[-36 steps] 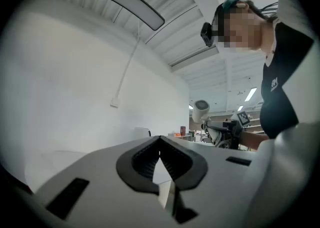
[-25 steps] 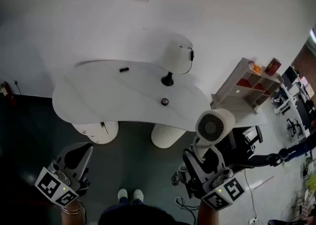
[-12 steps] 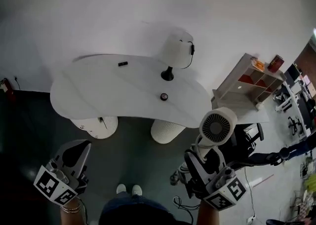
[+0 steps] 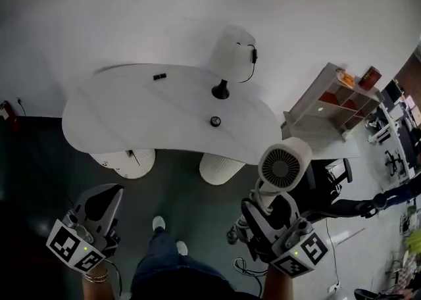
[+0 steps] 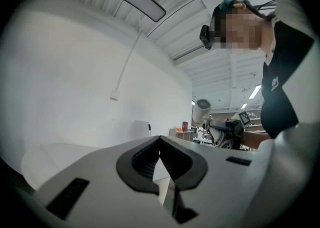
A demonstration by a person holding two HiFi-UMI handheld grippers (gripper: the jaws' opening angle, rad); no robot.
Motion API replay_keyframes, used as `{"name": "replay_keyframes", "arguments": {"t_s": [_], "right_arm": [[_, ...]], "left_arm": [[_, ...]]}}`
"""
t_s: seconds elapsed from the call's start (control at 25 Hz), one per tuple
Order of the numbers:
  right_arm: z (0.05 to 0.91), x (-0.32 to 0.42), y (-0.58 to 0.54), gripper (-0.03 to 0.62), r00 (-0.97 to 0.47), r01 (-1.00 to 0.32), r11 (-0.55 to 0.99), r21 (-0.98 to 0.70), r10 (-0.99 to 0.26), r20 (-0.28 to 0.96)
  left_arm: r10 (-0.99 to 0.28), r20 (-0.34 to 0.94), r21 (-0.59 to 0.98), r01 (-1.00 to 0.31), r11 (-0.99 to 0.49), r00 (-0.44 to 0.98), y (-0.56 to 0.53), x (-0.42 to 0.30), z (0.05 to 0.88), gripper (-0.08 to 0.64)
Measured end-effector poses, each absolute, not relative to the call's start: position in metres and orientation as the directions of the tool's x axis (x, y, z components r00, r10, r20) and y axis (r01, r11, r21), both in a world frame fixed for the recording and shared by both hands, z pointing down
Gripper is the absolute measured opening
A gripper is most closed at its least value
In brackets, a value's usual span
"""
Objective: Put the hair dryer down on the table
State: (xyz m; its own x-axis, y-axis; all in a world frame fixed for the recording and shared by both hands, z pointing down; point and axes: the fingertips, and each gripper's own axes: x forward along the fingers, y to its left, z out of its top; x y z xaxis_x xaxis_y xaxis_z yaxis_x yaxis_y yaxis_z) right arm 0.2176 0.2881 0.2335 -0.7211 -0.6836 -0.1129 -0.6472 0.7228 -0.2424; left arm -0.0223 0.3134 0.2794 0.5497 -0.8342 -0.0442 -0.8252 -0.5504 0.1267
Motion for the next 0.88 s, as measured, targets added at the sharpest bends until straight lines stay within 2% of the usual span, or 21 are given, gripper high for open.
{"name": "replay_keyframes", "arguments": {"t_s": [0.88], "right_arm": [[0.232,0.127,0.139,0.242,-0.711,-0.675,0.710,-0.201,-0.698,-0.082]], "left_arm": [[-0.772,-0.043,0.106,-0.765,-0.635,0.634,0.133,-0.089,0.265,0.009]]}}
